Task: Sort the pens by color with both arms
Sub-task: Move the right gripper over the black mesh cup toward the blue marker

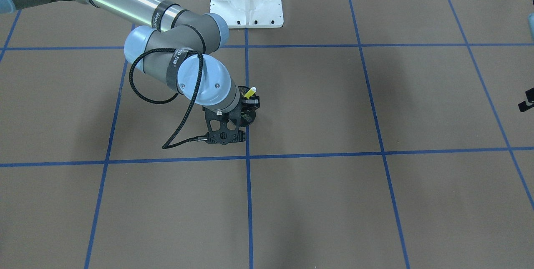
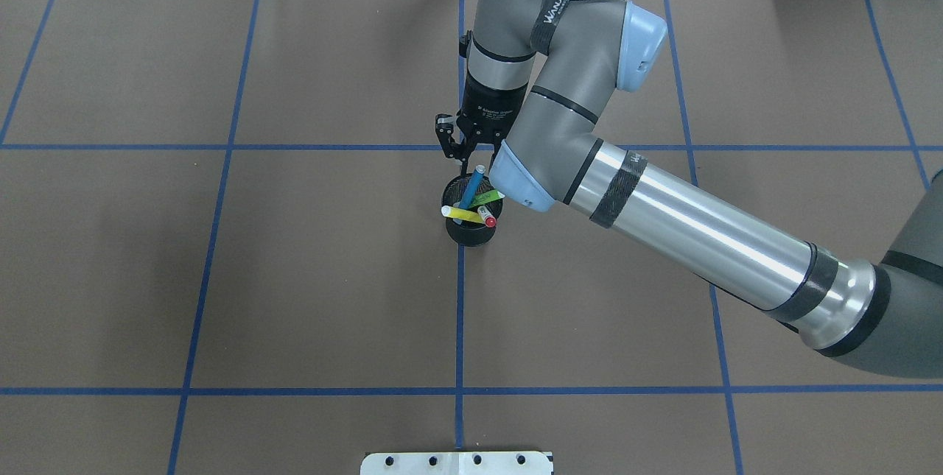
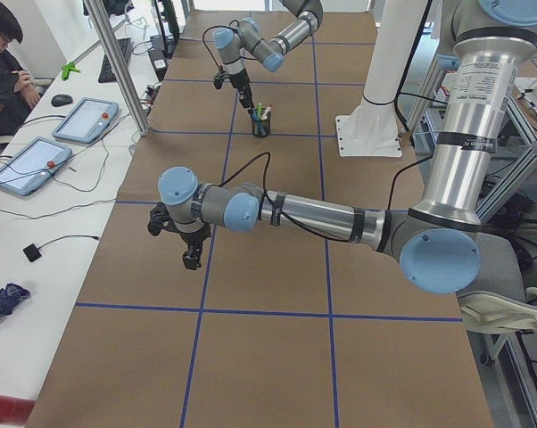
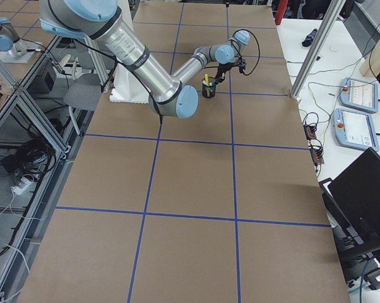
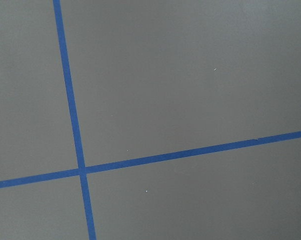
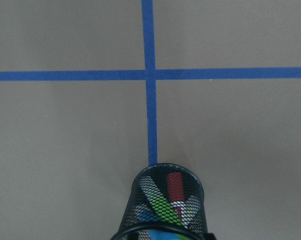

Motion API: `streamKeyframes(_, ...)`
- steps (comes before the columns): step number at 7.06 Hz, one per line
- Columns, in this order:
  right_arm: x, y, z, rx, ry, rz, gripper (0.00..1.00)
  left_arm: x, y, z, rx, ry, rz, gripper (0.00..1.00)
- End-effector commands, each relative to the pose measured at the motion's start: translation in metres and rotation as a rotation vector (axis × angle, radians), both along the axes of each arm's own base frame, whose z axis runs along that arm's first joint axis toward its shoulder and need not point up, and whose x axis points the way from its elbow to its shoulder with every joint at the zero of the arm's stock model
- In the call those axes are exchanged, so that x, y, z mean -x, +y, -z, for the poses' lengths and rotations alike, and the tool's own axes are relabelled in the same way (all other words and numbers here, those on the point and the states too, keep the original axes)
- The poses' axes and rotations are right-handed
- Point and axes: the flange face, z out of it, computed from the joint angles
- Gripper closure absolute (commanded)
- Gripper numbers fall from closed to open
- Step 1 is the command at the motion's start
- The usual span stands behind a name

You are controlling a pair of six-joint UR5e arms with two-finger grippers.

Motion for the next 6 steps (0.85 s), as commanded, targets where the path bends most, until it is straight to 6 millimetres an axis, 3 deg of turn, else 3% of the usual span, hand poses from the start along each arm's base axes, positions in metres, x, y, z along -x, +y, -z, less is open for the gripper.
streamKeyframes(1,0.0015,0.0008,-0.0013,-0.009,0.002,-0.004,0.58,0.0,0.0,0.0,0.001,0.0,0.001,0.0)
streamKeyframes(6,-0.0038,-0.0049,-0.0005,-0.013,0.006,-0.018,0.6,0.0,0.0,0.0008,0.001,0.0,0.002,0.0)
